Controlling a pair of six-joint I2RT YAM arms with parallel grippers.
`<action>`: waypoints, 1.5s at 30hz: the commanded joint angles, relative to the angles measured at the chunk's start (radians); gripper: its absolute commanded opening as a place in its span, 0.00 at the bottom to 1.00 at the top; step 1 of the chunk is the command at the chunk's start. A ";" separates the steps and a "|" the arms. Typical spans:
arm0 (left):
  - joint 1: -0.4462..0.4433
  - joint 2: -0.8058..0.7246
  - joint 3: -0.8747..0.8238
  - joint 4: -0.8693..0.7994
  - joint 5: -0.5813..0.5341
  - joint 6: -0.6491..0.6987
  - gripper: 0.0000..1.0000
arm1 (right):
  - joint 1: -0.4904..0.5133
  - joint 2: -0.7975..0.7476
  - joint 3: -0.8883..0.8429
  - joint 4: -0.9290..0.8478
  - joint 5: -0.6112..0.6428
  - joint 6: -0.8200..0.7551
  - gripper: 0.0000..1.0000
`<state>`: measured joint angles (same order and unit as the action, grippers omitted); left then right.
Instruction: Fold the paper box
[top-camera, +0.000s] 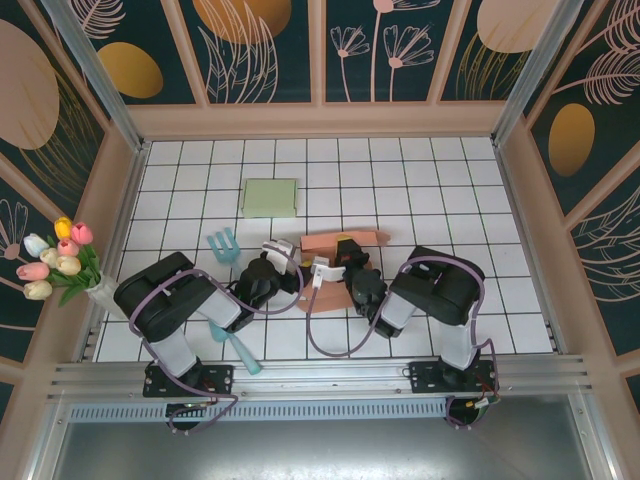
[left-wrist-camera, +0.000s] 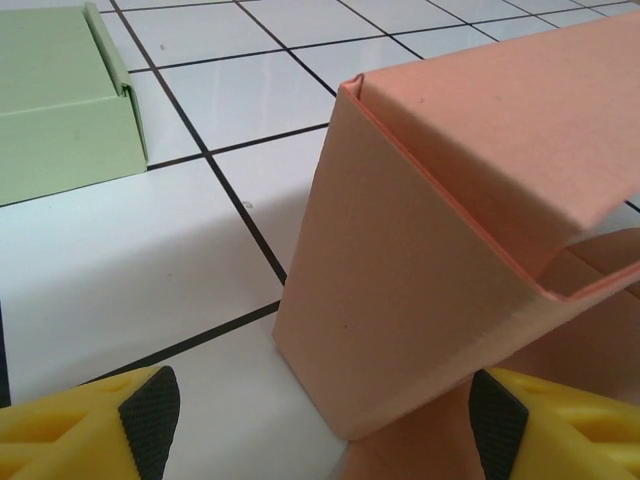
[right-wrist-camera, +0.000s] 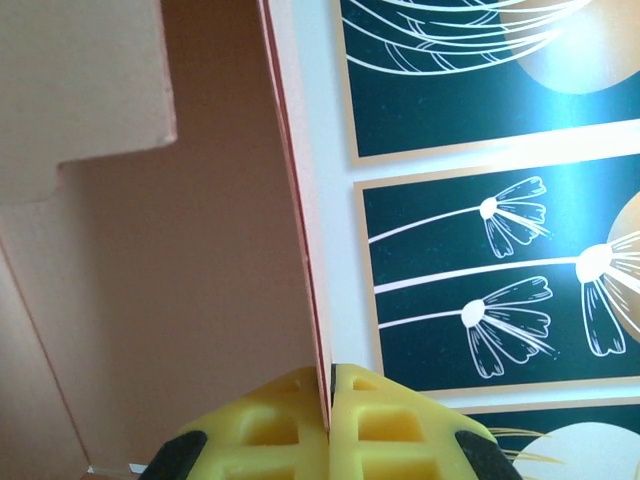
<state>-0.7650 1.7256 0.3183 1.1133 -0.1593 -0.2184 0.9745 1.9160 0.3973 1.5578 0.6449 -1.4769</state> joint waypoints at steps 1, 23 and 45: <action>0.004 0.001 0.005 0.054 -0.022 0.014 0.77 | 0.000 0.015 -0.008 -0.170 -0.074 0.066 0.00; 0.005 0.024 0.022 0.124 -0.011 -0.006 0.65 | 0.003 0.100 -0.008 -0.197 -0.079 -0.041 0.00; 0.003 0.038 0.030 0.223 -0.159 -0.080 0.59 | 0.004 0.068 0.020 -0.233 -0.111 0.011 0.00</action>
<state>-0.7662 1.7664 0.3264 1.2377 -0.2337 -0.2531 0.9630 1.9560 0.4397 1.5486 0.6186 -1.5169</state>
